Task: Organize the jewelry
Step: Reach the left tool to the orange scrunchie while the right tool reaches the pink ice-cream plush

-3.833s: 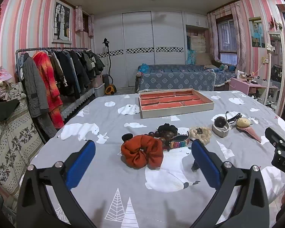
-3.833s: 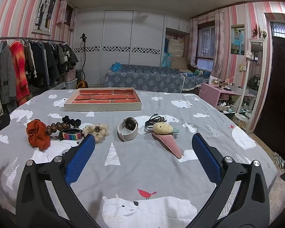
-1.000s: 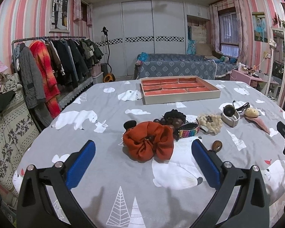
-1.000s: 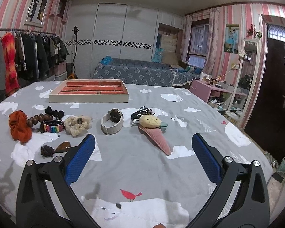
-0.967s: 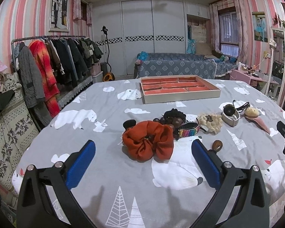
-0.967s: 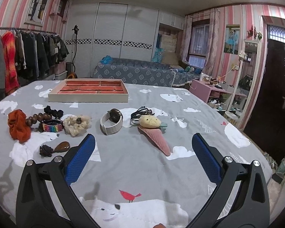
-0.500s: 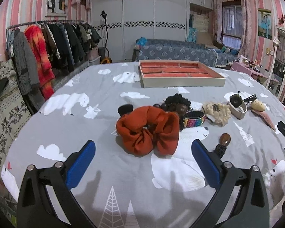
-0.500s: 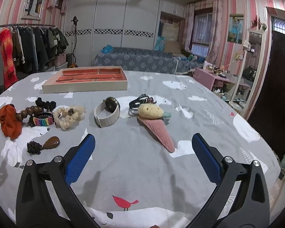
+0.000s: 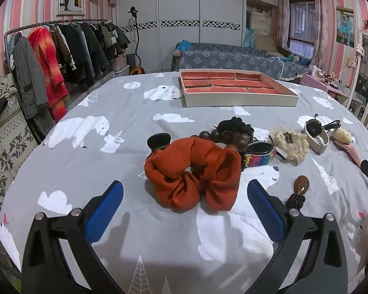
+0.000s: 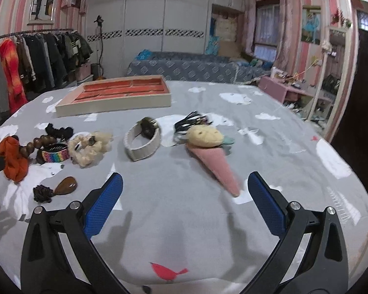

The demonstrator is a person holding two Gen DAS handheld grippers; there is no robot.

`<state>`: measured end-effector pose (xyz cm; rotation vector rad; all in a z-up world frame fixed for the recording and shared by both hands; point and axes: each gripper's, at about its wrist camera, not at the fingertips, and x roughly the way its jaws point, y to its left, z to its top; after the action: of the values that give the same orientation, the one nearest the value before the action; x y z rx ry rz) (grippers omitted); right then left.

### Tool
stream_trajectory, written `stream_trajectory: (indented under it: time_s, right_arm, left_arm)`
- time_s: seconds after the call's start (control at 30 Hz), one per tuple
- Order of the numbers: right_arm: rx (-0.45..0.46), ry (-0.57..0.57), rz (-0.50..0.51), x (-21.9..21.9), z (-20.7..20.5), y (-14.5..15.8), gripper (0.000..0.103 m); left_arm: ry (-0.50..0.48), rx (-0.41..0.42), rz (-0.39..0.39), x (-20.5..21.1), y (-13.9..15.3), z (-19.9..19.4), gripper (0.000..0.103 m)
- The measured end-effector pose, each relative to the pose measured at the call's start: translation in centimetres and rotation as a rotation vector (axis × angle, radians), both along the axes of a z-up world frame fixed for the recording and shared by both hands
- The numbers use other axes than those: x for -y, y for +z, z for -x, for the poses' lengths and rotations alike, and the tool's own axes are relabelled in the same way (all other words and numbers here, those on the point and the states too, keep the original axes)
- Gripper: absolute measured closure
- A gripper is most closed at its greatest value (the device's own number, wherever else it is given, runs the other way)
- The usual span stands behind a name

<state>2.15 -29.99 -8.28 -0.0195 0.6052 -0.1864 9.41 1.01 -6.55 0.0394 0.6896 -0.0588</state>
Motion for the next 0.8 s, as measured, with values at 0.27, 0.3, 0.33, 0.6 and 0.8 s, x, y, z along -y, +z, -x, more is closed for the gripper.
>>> stream_trajectory:
  time_s: [0.27,0.3,0.33,0.6,0.8]
  right_arm:
    - [-0.052,0.017,0.017,-0.6,-1.5,-0.6,0.004]
    - [-0.051,0.008,0.020,-0.3,-1.6,-0.5,0.004]
    - [-0.047,-0.003,0.025,0.1,-1.9,-0.2,0.004]
    - [-0.043,-0.042,0.100,3.3,-5.1,0.7,0.004]
    - [-0.071,-0.028,0.100,5.0,-7.7,0.3,0.005]
  left_arm:
    - [-0.028,-0.027,-0.026,0.6,-0.5,-1.2,0.004]
    - [-0.030,-0.029,-0.027,0.6,-0.5,-1.3,0.004]
    - [-0.032,-0.031,-0.028,0.6,-0.5,-1.5,0.004]
    - [-0.032,-0.048,-0.027,0.7,-1.0,-2.4,0.004]
    - [-0.039,-0.043,-0.027,0.8,-1.0,-2.5,0.004]
